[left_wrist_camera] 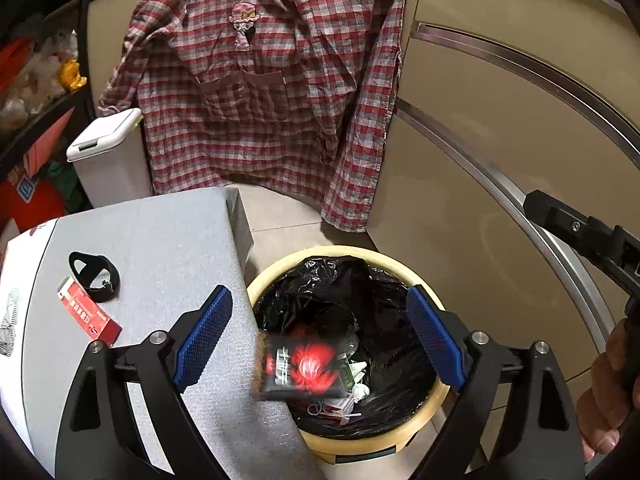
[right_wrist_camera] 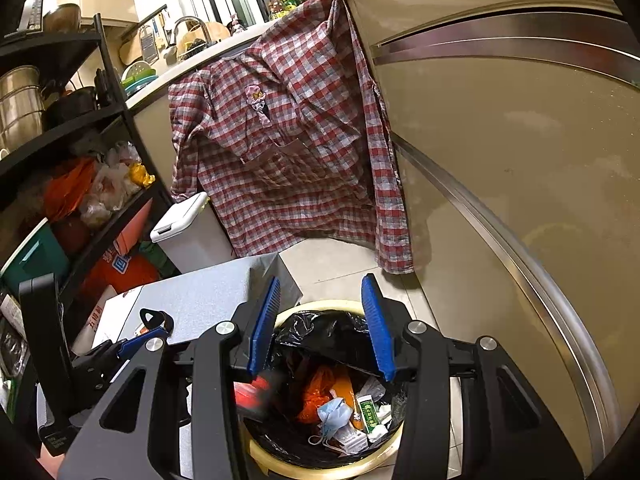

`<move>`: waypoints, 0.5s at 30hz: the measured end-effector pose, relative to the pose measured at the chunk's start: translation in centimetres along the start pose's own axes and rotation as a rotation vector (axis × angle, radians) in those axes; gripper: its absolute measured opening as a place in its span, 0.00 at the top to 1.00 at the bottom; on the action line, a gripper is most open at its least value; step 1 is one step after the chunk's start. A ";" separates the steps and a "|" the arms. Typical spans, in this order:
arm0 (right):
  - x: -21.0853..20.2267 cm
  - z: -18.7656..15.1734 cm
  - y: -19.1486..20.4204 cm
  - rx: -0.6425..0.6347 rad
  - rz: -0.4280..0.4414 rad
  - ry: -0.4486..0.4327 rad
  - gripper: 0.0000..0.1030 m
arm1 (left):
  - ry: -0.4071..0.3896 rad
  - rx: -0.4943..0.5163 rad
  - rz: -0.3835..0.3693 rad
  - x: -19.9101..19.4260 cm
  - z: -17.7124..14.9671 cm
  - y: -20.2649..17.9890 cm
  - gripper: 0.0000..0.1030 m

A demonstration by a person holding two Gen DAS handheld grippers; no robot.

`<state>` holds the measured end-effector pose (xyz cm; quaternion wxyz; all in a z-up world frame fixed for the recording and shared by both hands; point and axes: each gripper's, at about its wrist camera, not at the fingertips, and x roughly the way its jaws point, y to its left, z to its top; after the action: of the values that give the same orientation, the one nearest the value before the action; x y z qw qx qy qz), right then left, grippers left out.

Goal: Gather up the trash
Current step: 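Open the right tool and the left tool to drop tissue and packet into the bin, then move both open tools back over the table toward the box and strap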

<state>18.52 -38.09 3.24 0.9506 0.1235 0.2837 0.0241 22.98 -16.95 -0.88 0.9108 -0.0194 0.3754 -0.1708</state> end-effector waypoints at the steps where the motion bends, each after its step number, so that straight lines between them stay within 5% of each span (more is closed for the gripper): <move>1: 0.0 0.0 0.0 0.001 0.000 -0.001 0.58 | -0.002 0.000 -0.001 0.0 0.0 0.0 0.16; 11: 0.0 -0.1 0.1 0.000 0.008 0.001 0.58 | -0.034 0.005 0.024 -2.5 -0.2 1.4 0.17; 15: 0.0 -0.4 1.3 -0.018 0.014 0.000 0.58 | -0.048 0.011 0.056 -4.7 -0.5 3.6 0.24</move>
<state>18.39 -36.77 3.25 0.9514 0.1168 0.2828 0.0336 20.65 -12.00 1.34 0.9241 -0.0082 0.3528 -0.1466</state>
